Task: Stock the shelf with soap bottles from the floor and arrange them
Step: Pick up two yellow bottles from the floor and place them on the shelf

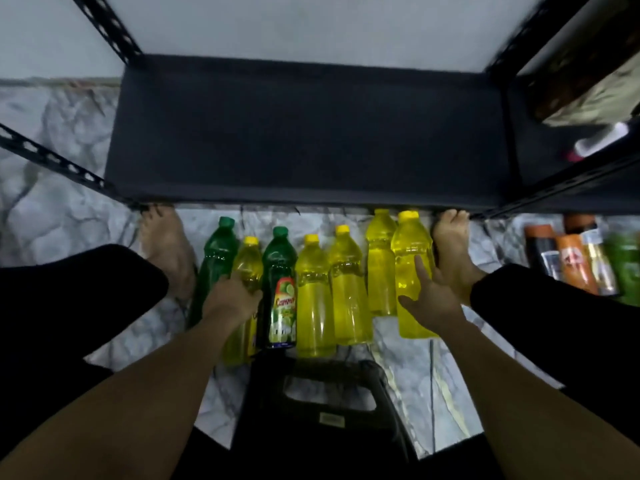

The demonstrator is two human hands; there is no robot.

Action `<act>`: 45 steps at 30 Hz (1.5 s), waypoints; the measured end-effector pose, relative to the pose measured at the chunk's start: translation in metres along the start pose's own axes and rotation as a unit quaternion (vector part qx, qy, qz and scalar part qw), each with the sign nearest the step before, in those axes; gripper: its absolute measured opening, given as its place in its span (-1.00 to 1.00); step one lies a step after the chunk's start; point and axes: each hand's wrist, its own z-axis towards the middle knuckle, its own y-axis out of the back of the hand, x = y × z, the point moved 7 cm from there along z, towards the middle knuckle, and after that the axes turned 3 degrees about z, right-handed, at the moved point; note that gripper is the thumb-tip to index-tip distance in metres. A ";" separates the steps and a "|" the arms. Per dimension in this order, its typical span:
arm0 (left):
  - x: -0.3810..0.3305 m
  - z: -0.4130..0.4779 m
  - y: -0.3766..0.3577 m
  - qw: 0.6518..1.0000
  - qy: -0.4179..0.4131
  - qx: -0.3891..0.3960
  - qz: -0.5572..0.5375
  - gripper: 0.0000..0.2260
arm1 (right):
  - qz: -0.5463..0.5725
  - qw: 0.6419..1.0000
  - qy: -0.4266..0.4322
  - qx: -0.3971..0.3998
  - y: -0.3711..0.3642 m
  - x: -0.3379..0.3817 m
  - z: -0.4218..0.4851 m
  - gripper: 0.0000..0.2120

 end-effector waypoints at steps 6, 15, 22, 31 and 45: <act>0.010 0.018 -0.020 0.996 0.062 -0.049 -0.041 -0.39 | 0.061 0.998 -0.015 -0.012 -0.010 0.001 0.016 0.16; 0.018 0.026 -0.032 0.994 0.067 -0.064 -0.055 -0.47 | 0.048 0.996 -0.028 -0.070 -0.027 0.001 0.020 0.29; 0.019 0.032 -0.038 0.988 0.044 -0.097 -0.107 -0.40 | 0.026 0.993 -0.047 -0.104 -0.031 -0.002 0.025 0.31; 0.026 0.042 -0.028 0.992 0.056 -0.043 -0.107 -0.43 | 0.054 0.993 -0.036 -0.102 -0.029 -0.002 0.024 0.30; -0.021 -0.037 0.041 0.978 -0.115 -0.150 -0.088 -0.45 | 0.274 0.958 0.019 -0.079 0.000 0.058 -0.036 0.16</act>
